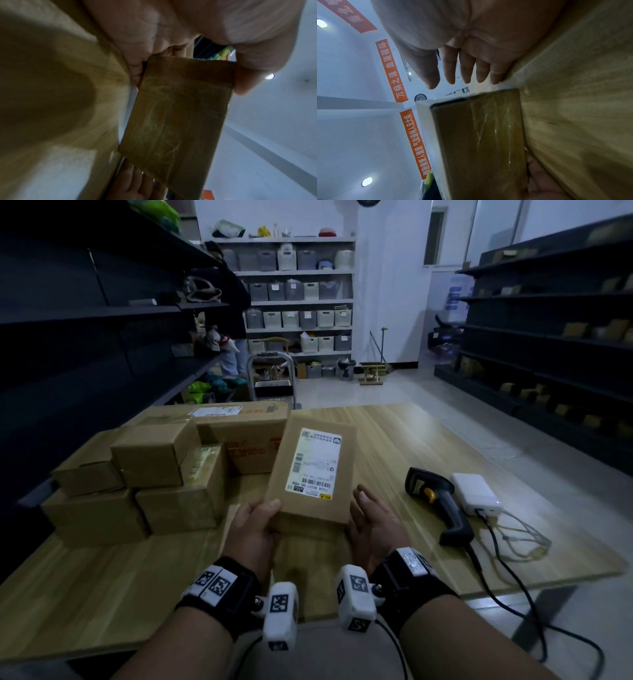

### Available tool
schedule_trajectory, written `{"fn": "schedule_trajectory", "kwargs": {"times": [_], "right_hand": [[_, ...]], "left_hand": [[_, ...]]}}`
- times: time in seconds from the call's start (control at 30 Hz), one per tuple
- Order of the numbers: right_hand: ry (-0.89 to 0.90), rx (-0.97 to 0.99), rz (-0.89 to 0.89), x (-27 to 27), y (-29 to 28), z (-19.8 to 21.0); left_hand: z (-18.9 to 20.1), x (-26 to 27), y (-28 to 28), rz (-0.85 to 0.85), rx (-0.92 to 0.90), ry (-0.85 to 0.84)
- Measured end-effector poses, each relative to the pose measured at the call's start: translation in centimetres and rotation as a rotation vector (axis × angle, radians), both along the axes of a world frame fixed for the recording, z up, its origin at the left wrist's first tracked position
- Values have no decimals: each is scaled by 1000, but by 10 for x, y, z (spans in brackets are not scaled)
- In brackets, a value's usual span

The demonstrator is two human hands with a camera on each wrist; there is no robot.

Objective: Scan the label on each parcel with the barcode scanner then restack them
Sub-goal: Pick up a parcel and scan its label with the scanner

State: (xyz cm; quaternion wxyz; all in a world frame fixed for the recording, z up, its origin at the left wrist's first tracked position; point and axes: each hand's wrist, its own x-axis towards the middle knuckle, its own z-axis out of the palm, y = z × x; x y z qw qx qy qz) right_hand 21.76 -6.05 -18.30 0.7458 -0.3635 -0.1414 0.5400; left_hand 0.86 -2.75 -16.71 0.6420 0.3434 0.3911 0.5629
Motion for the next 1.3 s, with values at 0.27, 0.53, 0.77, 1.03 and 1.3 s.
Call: {"fn": "schedule_trajectory", "kwargs": {"times": [0.27,0.53,0.77,1.03,1.3], "right_hand": [[-54,-13,15,-5,-6,7],[-250,-58,45,-10,-24,25],[-640,-172,-190,38,3,63],[-1200,-770,-173,158,-5,89],[-1601,-971,6,167,4,65]], "left_hand": [[3,-3,-5,-81,81,137],[1,-9,-2,-181,75,-9],[1,-9,-3,-164,89,-52],[6,-10,-6,-159,110,-54],[10,-10,-12,-154,156,45]]}}
